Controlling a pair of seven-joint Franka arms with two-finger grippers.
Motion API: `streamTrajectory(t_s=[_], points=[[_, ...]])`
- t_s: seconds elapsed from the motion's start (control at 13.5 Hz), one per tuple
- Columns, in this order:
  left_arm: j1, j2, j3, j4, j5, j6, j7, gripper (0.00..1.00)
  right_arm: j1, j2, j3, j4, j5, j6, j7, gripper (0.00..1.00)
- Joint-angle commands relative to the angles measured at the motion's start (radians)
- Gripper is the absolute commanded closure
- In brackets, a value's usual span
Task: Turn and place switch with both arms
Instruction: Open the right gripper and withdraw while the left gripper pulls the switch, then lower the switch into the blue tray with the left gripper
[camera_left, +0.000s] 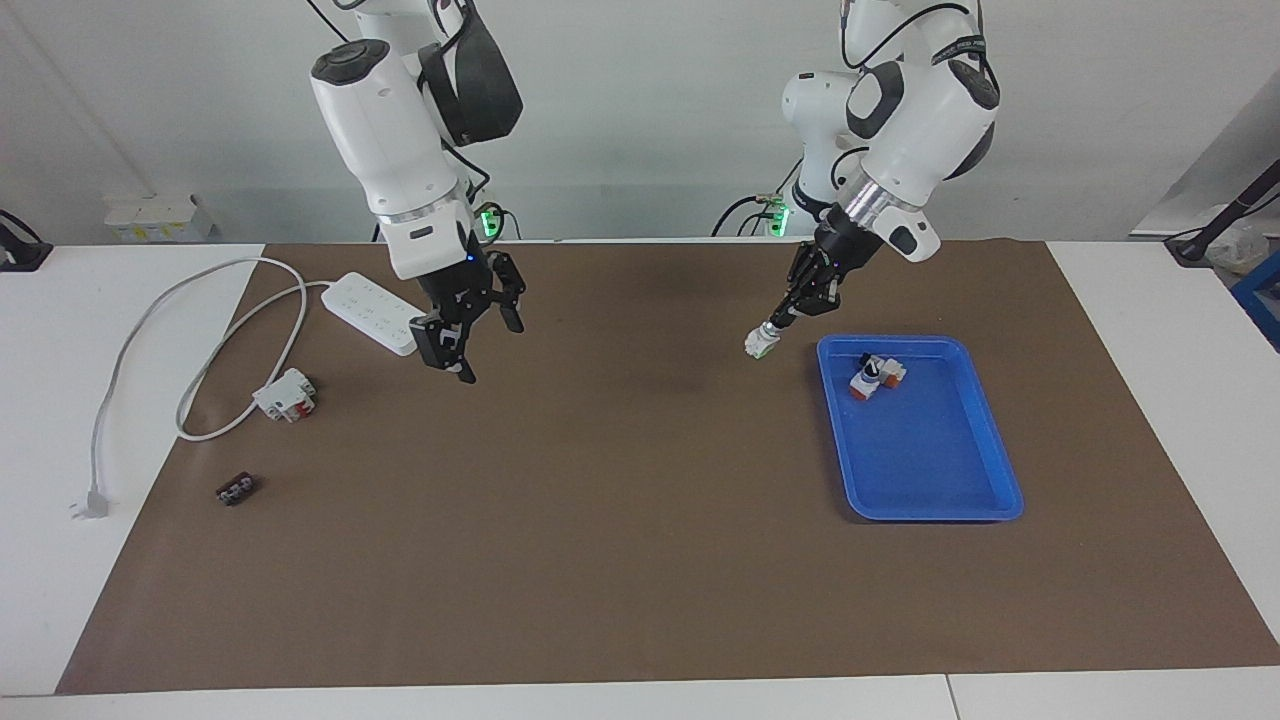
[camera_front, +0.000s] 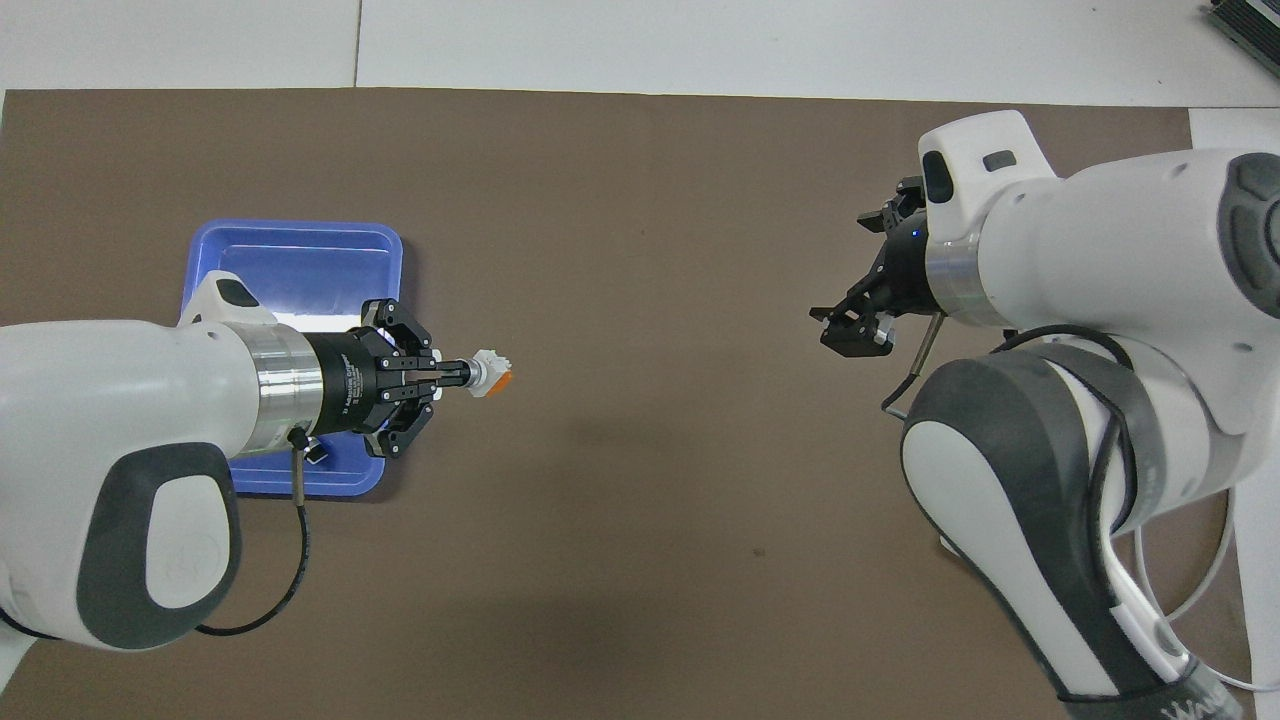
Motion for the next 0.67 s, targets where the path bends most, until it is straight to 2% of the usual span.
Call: streamTrajectory(t_s=[0.0,0.22,0.45,0.59], points=[[0.084,-0.037,-0.006,-0.017,0.066,-0.088,0.247,1.00,0.005,-0.008,-0.082,0.004,-0.035,-0.024,0.145,0.00],[0.158,-0.061,-0.006,-0.053,0.161,-0.132,0.551,1.00,-0.003,-0.015,-0.136,-0.012,-0.061,-0.042,0.509,0.00],[0.230,-0.090,-0.006,-0.107,0.242,-0.130,0.832,1.00,-0.043,-0.047,-0.150,-0.009,-0.087,-0.146,0.731,0.00],[0.290,-0.098,-0.006,-0.133,0.282,-0.129,1.025,1.00,-0.060,-0.061,-0.148,0.019,-0.173,-0.214,0.838,0.00]])
